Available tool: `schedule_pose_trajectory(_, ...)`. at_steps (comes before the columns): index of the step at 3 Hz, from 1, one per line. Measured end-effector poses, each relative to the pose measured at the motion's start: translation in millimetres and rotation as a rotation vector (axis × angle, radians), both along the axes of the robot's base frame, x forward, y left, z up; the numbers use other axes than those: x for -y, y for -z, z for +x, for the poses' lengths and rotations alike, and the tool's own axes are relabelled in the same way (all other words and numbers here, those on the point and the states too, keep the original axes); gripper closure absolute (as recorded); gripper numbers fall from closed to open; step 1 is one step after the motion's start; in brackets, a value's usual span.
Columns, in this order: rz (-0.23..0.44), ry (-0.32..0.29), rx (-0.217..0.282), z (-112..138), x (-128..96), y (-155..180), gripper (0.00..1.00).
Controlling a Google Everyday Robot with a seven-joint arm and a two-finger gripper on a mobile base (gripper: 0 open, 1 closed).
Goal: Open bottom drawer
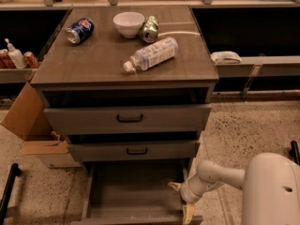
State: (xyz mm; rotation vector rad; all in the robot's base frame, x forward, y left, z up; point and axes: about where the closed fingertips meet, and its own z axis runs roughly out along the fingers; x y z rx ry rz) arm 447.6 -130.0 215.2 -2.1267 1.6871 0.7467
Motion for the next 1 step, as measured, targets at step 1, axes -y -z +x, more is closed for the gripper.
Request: schedule_pose_trajectory(1, -0.032, -0.025, 0.059, 15.6, 0.0, -29.2, 0.0)
